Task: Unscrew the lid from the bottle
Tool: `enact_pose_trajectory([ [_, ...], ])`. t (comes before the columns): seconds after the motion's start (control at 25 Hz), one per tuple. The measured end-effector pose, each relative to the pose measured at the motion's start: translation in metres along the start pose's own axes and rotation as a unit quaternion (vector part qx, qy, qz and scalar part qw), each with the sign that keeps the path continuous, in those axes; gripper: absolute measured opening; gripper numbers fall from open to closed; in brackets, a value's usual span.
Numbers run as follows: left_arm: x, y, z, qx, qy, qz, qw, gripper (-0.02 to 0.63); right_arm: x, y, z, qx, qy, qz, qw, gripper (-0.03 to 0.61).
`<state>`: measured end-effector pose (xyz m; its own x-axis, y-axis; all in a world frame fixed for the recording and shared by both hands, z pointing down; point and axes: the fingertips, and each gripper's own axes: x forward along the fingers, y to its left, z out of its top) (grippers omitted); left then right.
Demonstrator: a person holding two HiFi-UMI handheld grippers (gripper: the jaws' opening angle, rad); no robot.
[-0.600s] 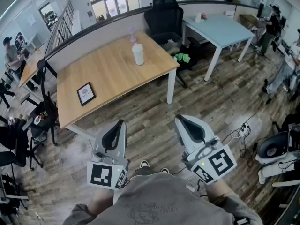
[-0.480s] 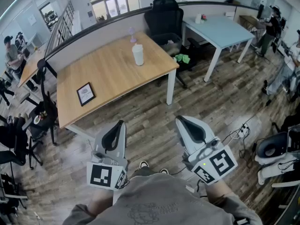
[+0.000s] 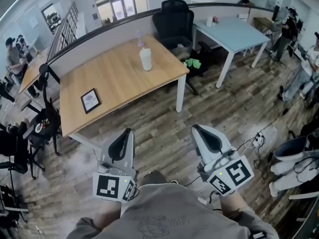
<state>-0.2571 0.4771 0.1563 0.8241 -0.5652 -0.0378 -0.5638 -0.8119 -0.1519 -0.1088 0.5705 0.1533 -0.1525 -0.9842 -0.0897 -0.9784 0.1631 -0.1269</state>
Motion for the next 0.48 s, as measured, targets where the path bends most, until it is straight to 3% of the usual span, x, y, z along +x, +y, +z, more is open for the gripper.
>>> enact_pose_trajectory([
  [0.04, 0.002, 0.001, 0.0, -0.002, -0.002, 0.005, 1.0, 0.061, 0.0, -0.003, 0.003, -0.001, -0.01, -0.006, 1.0, 0.014],
  [0.08, 0.006, 0.002, 0.0, -0.003, -0.002, 0.006, 1.0, 0.227, 0.003, -0.006, 0.005, -0.003, -0.02, -0.012, 1.0, 0.047],
  [0.12, 0.009, 0.002, 0.0, -0.004, -0.003, 0.005, 1.0, 0.326, 0.006, -0.009, 0.007, -0.005, -0.027, -0.018, 0.999, 0.204],
  [0.16, 0.012, 0.004, 0.0, -0.005, -0.004, 0.004, 1.0, 0.333, 0.01, -0.011, 0.008, -0.008, -0.03, -0.023, 0.999, 0.289],
  [0.2, 0.014, 0.006, 0.0, -0.006, -0.006, 0.005, 1.0, 0.346, 0.014, -0.013, 0.008, -0.012, -0.03, -0.027, 0.999, 0.325],
  [0.48, 0.045, 0.039, -0.017, -0.017, 0.007, 0.004, 0.9998, 0.367, 0.05, -0.036, -0.004, -0.021, -0.02, -0.049, 0.998, 0.334],
])
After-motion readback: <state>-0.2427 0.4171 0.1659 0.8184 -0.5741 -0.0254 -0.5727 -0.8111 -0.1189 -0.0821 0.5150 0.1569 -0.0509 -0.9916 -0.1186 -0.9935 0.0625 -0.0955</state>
